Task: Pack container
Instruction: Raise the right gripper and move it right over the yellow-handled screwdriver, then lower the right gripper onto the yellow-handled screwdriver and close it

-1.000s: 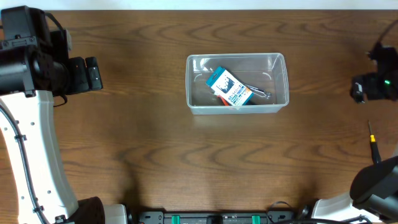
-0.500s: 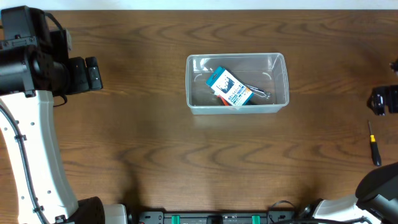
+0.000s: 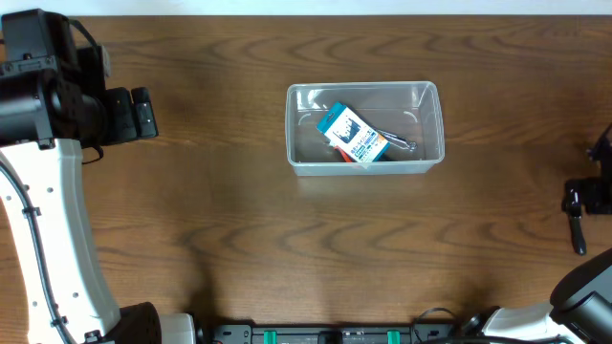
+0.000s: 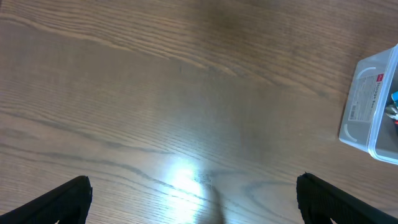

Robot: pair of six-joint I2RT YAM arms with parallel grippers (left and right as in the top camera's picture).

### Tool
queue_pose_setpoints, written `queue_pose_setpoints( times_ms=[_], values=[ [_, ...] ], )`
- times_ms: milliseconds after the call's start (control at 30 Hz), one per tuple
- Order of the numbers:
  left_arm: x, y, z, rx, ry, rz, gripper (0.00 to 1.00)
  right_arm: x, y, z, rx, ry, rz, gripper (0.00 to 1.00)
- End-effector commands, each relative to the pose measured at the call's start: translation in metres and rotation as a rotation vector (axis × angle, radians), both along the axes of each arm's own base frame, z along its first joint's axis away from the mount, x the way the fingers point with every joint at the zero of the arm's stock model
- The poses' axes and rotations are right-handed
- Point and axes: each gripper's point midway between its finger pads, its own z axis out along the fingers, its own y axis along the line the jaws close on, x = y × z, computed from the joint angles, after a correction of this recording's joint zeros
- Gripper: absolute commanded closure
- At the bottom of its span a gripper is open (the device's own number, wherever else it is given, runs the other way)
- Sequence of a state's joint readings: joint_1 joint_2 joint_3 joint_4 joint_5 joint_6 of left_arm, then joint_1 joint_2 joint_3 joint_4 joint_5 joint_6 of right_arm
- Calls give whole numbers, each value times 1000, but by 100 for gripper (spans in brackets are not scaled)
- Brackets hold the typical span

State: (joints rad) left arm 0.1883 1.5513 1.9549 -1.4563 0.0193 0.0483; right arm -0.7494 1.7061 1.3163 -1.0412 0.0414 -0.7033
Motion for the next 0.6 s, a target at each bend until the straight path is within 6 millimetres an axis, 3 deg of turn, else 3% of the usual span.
queue_pose_setpoints(
  times_ms=[0,367,567],
  values=[
    [2,2,4,0,-15,12,2,-17,-1,-13,-39,77,33,1],
    [2,2,4,0,-15,12,2,-25,-9,-32,-63,124,15,1],
    [2,2,4,0,-15,12,2,-30,-3,-61,34,160,-5,1]
  ],
)
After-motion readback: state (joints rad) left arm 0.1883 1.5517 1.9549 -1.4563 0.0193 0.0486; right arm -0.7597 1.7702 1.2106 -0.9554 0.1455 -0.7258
